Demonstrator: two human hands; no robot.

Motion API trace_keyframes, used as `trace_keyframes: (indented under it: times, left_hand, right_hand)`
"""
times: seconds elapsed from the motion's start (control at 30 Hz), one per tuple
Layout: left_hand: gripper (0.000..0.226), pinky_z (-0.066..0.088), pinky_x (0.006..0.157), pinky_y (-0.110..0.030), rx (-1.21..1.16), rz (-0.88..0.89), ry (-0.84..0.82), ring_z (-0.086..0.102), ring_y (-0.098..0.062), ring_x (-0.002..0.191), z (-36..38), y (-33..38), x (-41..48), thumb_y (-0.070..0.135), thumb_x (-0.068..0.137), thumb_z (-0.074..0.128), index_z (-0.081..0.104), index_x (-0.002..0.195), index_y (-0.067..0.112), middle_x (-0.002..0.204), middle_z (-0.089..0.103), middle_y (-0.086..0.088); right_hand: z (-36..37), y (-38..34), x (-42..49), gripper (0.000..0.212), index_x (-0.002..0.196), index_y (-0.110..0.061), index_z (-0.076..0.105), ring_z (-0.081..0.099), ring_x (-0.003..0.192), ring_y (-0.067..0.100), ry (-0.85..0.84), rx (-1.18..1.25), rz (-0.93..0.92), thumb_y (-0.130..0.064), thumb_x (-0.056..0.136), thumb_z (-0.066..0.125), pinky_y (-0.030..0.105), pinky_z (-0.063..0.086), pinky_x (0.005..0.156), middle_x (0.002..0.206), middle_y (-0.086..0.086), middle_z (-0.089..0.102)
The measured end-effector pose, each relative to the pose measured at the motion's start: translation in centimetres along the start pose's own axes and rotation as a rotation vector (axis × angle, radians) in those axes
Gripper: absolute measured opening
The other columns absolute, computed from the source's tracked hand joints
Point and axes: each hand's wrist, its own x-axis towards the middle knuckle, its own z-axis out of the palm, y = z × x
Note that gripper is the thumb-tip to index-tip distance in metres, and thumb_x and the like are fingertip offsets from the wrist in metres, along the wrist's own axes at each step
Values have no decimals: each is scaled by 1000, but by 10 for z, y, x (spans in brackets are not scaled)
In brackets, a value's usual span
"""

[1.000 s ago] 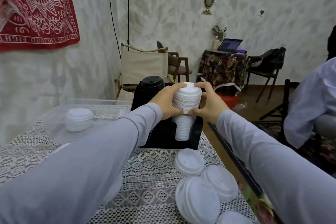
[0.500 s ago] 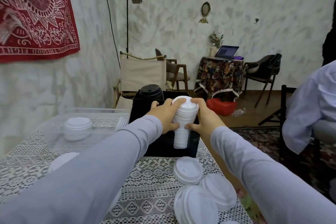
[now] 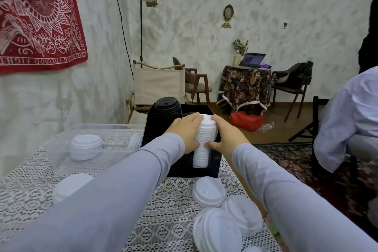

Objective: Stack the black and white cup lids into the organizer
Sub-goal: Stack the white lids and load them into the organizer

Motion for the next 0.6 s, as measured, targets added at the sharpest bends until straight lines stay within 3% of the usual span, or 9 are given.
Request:
trace_keyframes:
  times: [0.17, 0.4, 0.5, 0.6]
  left_hand:
    - [68, 40, 101, -38, 64, -27, -16, 40, -27, 126, 0, 6, 3, 28, 83, 64, 30, 140, 15, 145, 32, -1]
    - [64, 42, 90, -34, 153, -31, -62, 45, -24, 119, -8, 17, -1, 28, 83, 63, 32, 136, 13, 139, 37, -3]
    - [68, 38, 96, -36, 131, -46, -152, 41, -24, 126, -16, 16, 0, 24, 86, 59, 24, 143, 14, 149, 26, -3]
    - [80, 22, 113, -39, 157, -44, -176, 22, -23, 141, -23, 14, -2, 23, 88, 58, 8, 149, 13, 158, 7, -5]
  right_hand:
    - [2, 0, 0, 68, 134, -26, 36, 58, 107, 21, -38, -65, 36, -29, 78, 74, 34, 46, 90, 120, -1, 61]
    - [-10, -12, -2, 65, 139, -18, 30, 47, 121, 20, -113, -334, -8, -36, 86, 64, 35, 44, 93, 137, 1, 44]
    - [-20, -19, -2, 69, 147, -19, 20, 25, 140, 20, -186, -470, 17, -37, 91, 56, 42, 39, 103, 150, -4, 31]
    - [-29, -25, -4, 68, 150, -19, 10, 12, 145, 22, -219, -563, 14, -34, 95, 48, 44, 32, 109, 157, -3, 17]
